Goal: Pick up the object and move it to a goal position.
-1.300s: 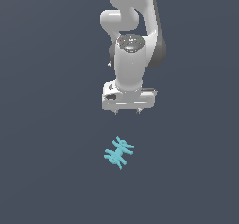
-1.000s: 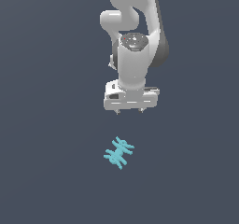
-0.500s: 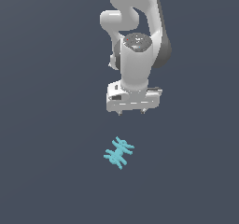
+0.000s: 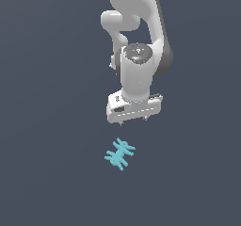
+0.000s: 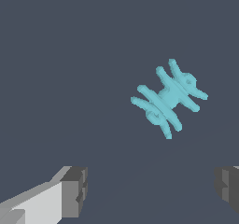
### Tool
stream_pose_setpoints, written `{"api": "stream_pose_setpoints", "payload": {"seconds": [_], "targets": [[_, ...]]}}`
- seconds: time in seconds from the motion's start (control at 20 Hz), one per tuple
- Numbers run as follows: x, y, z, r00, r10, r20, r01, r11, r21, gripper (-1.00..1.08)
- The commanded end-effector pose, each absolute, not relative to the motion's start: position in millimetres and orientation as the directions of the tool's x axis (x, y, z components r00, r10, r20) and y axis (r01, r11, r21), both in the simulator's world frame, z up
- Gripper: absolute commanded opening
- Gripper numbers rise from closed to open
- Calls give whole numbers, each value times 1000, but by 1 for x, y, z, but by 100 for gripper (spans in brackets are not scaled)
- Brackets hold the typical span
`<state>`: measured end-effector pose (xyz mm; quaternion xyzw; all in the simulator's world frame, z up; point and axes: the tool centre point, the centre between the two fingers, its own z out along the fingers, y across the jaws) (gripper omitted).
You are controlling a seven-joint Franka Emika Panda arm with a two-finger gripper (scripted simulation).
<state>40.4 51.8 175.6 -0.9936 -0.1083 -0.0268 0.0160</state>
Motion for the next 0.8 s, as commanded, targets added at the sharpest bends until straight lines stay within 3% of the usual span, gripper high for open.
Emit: {"api": "stream_pose_setpoints", "payload": {"seconds": [0.0,0.75], "targets": [[51,52,170,963,262,62,264,-964,-29,108],[120,46,124,812,571,123,579,-814,-43,108]]}}
